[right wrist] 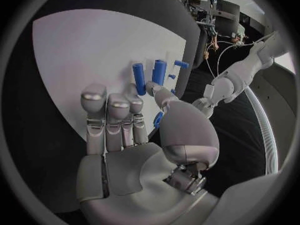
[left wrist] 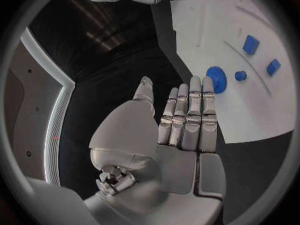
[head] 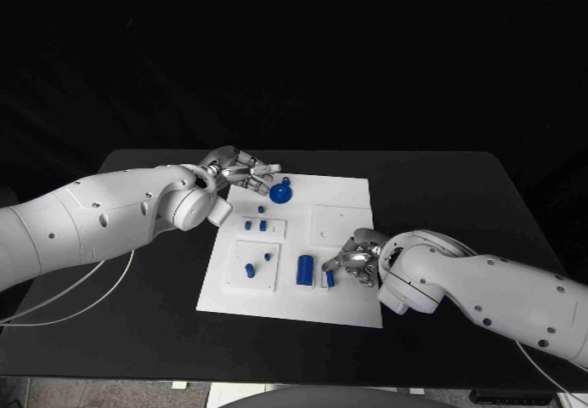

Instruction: Assemble the parts on the task board

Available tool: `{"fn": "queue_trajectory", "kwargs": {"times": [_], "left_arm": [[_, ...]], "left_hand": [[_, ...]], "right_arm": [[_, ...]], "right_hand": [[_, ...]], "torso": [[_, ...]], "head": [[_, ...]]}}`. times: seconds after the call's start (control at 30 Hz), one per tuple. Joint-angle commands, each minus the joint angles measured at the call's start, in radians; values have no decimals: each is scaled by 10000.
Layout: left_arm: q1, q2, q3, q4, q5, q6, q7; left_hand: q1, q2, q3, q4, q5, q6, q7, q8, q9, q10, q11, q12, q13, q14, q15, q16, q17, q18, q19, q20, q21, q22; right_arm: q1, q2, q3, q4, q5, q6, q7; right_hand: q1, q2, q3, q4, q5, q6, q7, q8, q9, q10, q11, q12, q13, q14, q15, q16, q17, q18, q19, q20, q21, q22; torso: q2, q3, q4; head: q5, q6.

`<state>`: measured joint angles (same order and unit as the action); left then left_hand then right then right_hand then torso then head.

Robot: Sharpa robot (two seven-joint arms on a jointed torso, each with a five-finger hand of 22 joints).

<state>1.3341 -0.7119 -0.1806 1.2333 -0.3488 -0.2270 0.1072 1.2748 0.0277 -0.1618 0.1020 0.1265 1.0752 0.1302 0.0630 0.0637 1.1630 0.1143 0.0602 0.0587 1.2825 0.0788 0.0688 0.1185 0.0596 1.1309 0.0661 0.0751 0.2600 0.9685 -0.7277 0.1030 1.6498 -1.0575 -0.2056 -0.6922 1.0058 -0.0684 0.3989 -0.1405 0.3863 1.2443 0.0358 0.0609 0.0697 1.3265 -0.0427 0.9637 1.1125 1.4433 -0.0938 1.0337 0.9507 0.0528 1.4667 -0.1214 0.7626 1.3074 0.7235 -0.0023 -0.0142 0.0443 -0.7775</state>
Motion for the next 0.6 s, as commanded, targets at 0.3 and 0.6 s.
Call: {"fn": "queue_trajectory", "kwargs": {"times": [0.3, 0.6], "left_arm": [[15, 36, 5, 9, -62, 185, -19], [16, 47, 5, 3, -107, 201, -45]], "left_hand": [[25, -39, -1, -18, 32, -30, -26, 21, 16, -10, -14, 33, 12, 7, 28, -21, 17, -136, 10, -22, 62, 13], [26, -45, 11, 5, 28, -32, -27, 22, 17, -17, -11, 32, 12, 5, 29, -20, 16, -135, 7, -21, 61, 13]], "right_arm": [[-12, 79, -83, 29, -27, 661, -20], [-9, 87, -97, -2, -146, 587, 1]], "right_hand": [[-4, 49, -346, 267, -1100, 50, -9, 20, -17, 3, -56, -34, -28, 29, -25, 19, 22, -31, 548, 27, -26, 853], [343, -683, -538, 2219, -3284, 101, 8, 24, -10, 52, -15, -12, -60, 22, 9, 9, 33, -7, 553, 48, -20, 857]], "torso": [[4, 1, -3], [0, 3, -4]], "head": [[40, -13], [61, 1]]}}
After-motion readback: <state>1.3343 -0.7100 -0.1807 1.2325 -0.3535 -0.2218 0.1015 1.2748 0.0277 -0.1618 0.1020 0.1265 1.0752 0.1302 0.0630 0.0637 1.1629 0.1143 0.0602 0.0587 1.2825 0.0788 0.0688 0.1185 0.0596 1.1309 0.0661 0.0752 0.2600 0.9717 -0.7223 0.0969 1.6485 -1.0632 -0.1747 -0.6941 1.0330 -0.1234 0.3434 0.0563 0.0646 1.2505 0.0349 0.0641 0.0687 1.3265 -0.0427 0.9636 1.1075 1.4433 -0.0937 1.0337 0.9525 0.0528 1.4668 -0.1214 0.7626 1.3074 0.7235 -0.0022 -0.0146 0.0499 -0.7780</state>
